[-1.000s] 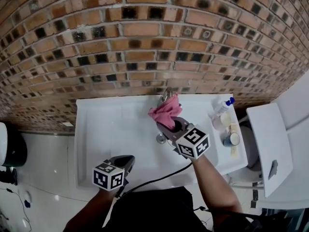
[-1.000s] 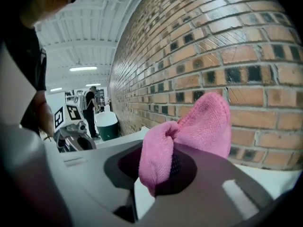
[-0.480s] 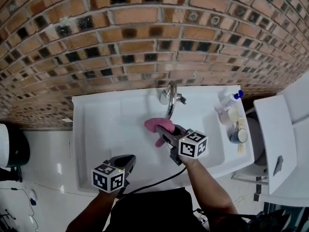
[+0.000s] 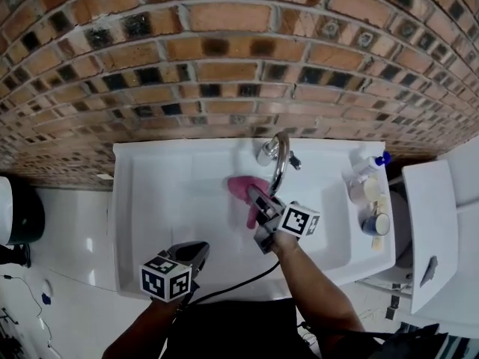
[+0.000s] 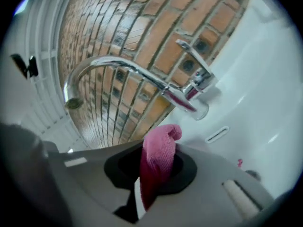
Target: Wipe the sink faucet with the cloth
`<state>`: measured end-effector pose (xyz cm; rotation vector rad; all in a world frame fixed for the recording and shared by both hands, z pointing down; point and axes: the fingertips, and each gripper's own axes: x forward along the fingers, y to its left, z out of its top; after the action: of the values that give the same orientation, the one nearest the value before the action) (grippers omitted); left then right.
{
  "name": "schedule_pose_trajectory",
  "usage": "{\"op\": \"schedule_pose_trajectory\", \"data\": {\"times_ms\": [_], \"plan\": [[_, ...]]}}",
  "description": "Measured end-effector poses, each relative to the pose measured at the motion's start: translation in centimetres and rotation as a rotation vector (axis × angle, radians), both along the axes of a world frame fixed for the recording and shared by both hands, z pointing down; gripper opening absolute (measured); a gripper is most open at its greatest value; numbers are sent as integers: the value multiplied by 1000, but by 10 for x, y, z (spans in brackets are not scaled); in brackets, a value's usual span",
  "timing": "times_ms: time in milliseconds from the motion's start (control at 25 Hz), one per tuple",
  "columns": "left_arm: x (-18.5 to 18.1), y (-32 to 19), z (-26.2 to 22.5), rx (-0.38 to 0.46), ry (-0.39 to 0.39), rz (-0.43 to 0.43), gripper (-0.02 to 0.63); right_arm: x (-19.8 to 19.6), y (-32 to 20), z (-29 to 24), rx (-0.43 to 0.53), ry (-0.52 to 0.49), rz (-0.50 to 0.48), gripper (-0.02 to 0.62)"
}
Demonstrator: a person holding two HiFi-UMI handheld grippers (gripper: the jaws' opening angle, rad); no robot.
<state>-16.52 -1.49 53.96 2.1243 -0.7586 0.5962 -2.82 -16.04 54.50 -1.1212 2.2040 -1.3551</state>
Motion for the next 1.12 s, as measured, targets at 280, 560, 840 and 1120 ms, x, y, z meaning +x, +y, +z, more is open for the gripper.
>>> {"op": "schedule_pose_trajectory", "data": {"times_ms": [280,560,840,1120], "plan": [[-5,-7,9,-32,-15,-15,5,6,-43,29,-119,-357,210,46],[-4,-10,18,-70,-26,-9,5,23,-68,41,-124,-327,346,46],[-7,-19,25,-93,-38,-25,5,100,-68,66,-36,489,363,46],[1,-19,27,-99,-40,-12,5,39,-85,14,-26,-518,404,46]]}}
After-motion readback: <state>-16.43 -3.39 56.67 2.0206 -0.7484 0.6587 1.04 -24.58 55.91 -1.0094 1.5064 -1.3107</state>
